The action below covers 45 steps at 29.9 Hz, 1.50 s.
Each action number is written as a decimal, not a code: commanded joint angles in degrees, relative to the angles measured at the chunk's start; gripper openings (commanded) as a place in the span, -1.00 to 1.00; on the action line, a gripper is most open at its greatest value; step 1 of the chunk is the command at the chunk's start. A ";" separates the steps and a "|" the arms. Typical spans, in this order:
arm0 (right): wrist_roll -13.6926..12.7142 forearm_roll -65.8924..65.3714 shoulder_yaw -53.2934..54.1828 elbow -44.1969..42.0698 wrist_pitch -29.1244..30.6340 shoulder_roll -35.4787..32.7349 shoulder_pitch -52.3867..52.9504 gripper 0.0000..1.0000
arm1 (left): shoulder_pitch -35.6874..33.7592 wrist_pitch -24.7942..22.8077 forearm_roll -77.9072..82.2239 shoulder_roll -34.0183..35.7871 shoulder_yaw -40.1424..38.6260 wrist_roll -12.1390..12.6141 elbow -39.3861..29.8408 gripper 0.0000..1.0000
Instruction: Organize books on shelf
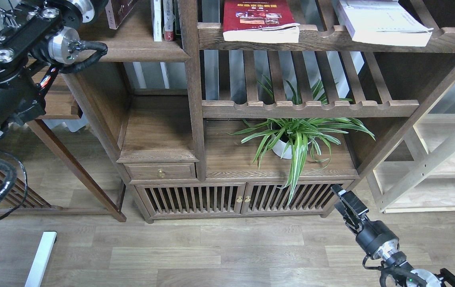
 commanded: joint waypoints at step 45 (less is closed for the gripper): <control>-0.44 -2.82 -0.19 1.68 0.00 -0.35 -6.91 0.93 | -1.85 4.42 -0.67 -5.00 -0.68 -9.24 3.14 -0.13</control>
